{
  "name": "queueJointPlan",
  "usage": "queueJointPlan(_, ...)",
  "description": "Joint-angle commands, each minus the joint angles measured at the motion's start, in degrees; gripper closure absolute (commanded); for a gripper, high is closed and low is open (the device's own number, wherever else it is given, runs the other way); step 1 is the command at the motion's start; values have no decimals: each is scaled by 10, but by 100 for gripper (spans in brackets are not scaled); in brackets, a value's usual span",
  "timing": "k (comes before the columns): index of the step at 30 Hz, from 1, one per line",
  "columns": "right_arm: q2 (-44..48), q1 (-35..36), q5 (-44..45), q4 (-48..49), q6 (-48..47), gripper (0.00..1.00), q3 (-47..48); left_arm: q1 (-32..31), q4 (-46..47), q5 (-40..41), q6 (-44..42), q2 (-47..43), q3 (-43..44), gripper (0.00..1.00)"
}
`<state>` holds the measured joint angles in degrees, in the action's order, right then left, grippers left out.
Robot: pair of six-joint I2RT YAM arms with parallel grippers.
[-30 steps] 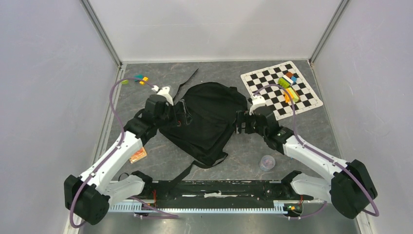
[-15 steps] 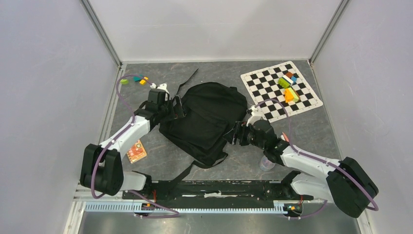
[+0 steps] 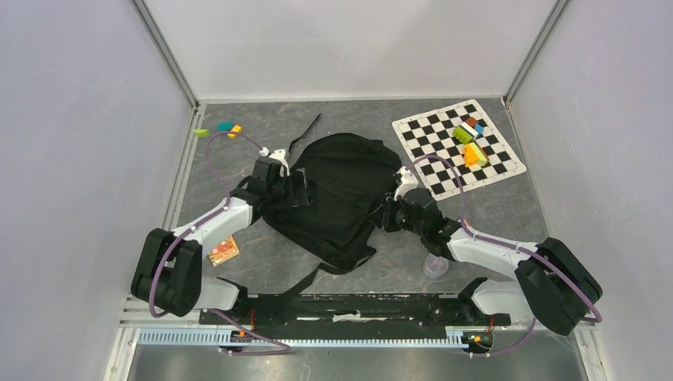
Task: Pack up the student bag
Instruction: Adjust the student bag at the center of the board.
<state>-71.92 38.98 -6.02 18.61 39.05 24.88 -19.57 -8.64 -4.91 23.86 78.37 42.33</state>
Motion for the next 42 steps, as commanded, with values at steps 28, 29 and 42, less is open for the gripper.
queueJointPlan(28, 50, -72, 94, -269, -269, 21, 273, -6, -223, -113, -20, -74, 188, 2)
queueJointPlan(29, 56, -51, 105, -262, -257, 22, 266, -5, -224, -125, -21, -51, 204, 5)
queueJointPlan(42, -41, 117, 135, -102, -122, 39, 246, 1, -199, -142, -64, 109, 232, 34)
